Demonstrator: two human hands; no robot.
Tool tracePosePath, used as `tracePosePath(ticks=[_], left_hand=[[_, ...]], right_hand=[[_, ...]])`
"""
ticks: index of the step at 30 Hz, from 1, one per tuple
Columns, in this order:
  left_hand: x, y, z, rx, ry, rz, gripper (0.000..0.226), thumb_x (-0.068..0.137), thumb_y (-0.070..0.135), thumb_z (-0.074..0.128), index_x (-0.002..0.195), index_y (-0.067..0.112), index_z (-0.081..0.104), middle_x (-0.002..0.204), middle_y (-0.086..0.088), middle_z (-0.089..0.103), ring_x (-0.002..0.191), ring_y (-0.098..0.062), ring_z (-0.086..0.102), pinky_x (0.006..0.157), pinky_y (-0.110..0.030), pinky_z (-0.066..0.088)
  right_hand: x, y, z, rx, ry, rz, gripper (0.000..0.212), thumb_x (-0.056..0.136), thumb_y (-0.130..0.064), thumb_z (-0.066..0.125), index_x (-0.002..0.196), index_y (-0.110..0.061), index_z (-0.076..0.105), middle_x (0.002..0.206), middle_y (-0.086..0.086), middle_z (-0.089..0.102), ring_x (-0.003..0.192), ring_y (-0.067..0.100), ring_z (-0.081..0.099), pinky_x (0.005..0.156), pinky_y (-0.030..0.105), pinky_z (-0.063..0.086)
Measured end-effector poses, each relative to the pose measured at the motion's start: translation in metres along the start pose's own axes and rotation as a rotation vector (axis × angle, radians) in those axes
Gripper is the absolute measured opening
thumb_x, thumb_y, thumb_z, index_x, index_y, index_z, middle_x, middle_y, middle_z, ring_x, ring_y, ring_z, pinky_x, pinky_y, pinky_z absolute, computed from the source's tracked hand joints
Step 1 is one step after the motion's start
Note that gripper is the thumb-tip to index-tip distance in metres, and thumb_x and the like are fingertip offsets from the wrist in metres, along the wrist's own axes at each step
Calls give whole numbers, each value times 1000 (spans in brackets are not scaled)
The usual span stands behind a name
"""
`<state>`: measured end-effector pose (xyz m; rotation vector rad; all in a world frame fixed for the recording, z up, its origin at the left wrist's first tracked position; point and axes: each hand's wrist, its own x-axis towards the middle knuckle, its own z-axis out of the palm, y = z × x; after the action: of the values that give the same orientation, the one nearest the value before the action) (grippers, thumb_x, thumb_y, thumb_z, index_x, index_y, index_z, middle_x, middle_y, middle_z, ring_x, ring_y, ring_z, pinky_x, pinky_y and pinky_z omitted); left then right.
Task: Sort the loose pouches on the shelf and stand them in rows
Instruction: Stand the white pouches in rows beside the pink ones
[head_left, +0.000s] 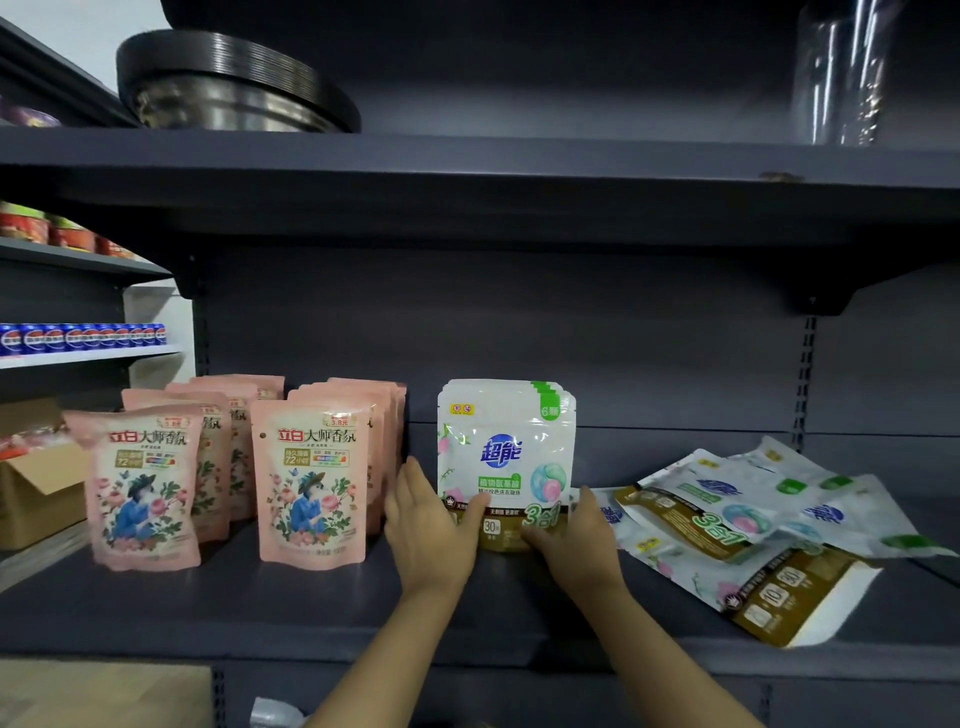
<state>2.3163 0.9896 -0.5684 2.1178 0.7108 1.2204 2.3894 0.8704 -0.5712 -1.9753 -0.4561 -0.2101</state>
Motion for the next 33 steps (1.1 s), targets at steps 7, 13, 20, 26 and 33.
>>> tracePosePath(ticks=[7,13,20,26,33], left_hand=[[-6,56,-4,-118,195,209,53,84,31,65,129,8,47,125,-9,53,115,-28,47,95,-36,36],[-26,117,27,-303,-71,283,31,87,21,60,114,8,53,111,-8,58,103,-25,56,85,-33,44],[-59,151,84,-59,-599,-8,42,88,28,55,124,9,46,128,-12,54,115,-30,55,89,-32,45],[-74,159,118,26,-779,-127,68,81,42,62,139,15,40,137,-6,52,117,-24,56,90,-28,49],[-79,177,119,-204,-767,-437,73,79,35,68,136,5,34,106,-15,53,97,-22,54,78,-22,53]], right_hand=[[0,-14,-43,-66,78,-69,80,81,-32,70,142,0,29,144,17,40,134,29,37,106,36,35],[0,-10,-98,-91,188,-67,54,81,-33,70,121,-3,48,122,12,58,114,28,55,93,35,45],[-6,25,-165,-240,231,4,52,89,-36,57,133,-11,44,131,8,55,120,25,52,95,31,40],[-17,52,-202,-423,160,121,54,88,-37,55,135,-14,43,132,10,56,119,28,54,93,34,47],[-17,58,-204,-527,68,190,52,86,-30,54,133,-14,43,131,13,54,120,32,50,99,40,45]])
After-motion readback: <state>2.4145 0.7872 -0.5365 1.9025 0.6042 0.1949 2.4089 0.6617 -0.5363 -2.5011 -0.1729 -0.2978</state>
